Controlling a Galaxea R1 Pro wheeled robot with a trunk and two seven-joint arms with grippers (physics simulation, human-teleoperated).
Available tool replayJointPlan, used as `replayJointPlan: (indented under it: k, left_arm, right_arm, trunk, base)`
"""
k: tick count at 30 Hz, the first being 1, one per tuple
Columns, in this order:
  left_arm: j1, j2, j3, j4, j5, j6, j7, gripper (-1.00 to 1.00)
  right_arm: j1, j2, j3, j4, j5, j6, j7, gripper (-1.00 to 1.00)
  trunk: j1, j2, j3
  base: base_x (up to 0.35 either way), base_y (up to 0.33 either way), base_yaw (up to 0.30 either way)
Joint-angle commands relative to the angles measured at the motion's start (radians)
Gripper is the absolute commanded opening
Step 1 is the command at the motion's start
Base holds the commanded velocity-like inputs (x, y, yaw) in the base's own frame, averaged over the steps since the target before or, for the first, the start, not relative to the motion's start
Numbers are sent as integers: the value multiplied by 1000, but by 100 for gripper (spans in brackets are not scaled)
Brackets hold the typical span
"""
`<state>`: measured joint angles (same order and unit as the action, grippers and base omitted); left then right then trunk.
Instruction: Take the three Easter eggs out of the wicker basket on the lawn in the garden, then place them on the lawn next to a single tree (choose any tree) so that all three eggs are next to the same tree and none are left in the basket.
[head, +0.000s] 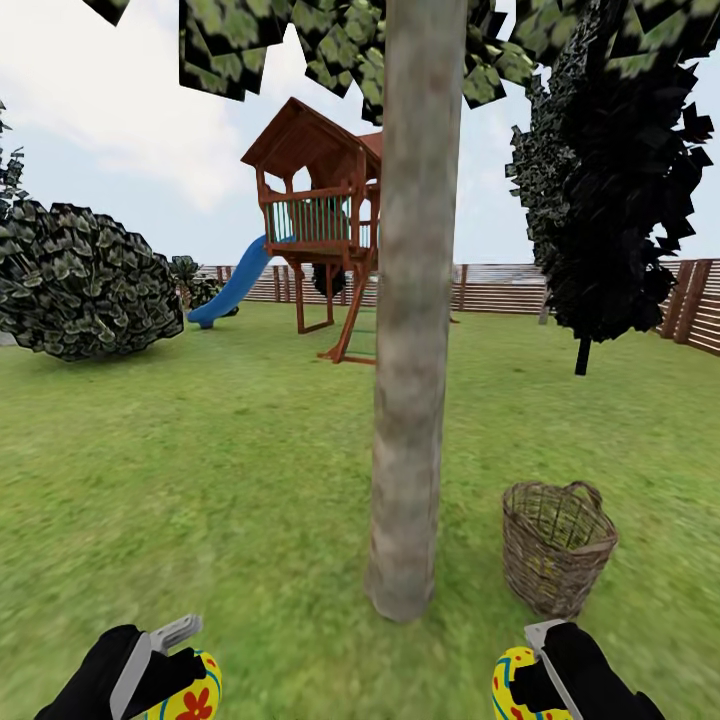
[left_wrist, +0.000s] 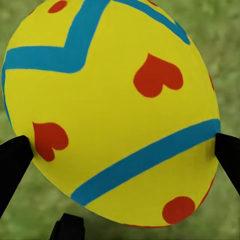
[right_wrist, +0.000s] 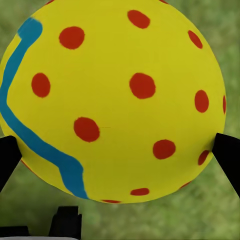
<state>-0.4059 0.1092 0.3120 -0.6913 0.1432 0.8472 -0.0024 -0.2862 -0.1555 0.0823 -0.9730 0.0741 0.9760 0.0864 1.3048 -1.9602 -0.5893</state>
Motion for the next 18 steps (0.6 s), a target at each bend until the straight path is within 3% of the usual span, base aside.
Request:
replayJointPlan:
  k: [1,18]
  left_arm:
    - [-1,0,2,-1,4,5,0,-100]
    - [-1,0,7,-2,4,5,-1,-100]
  right_arm:
    - [-1,-1,2,-1,9,4,9,-100]
    - [-1,-1,5,-1,9,4,9,-100]
  trunk:
    - [4,-8,-4]
    - [69,-127,-58]
  base:
    - [0,0,0]
    - [0,0,0]
